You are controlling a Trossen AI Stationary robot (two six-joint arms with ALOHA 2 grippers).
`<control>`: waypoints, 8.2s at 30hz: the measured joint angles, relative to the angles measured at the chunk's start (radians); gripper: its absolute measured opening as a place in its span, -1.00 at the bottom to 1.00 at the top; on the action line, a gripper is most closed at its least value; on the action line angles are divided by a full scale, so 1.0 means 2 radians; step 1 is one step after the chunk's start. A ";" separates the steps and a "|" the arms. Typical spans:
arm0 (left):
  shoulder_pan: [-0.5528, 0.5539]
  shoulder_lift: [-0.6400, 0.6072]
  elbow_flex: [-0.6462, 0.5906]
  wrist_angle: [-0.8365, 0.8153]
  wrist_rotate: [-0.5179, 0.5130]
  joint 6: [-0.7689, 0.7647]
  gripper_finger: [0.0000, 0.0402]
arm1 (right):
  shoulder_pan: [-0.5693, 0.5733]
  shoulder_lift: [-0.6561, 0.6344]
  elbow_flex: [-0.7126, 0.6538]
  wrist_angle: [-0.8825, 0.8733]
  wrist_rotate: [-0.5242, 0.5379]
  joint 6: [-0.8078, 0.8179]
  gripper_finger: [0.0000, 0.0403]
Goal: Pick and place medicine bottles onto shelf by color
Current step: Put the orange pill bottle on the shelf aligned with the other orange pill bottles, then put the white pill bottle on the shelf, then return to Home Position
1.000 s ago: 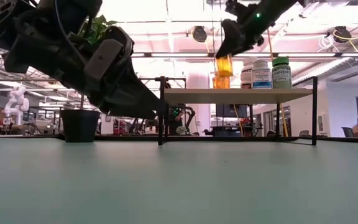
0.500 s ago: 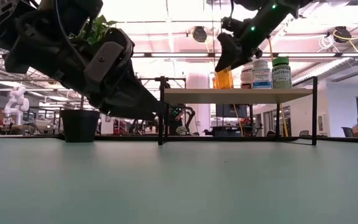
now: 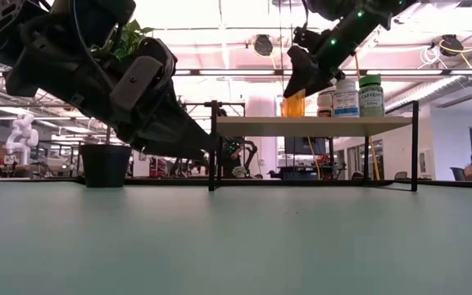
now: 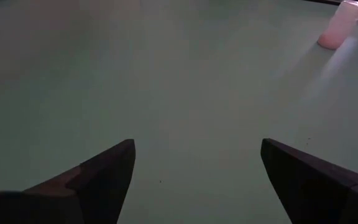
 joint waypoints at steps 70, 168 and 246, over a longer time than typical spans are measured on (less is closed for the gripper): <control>0.037 0.221 0.360 -0.063 0.223 0.261 0.75 | 0.664 -0.030 -0.071 -0.193 -0.033 0.314 0.20; -0.004 0.187 0.279 -0.251 0.038 0.080 0.75 | -0.110 0.300 0.473 -0.342 -0.235 -0.155 -0.26; -0.032 -0.533 -0.284 -0.010 -0.144 0.177 -0.52 | 0.239 -0.402 -0.389 0.241 -0.234 -0.068 -1.00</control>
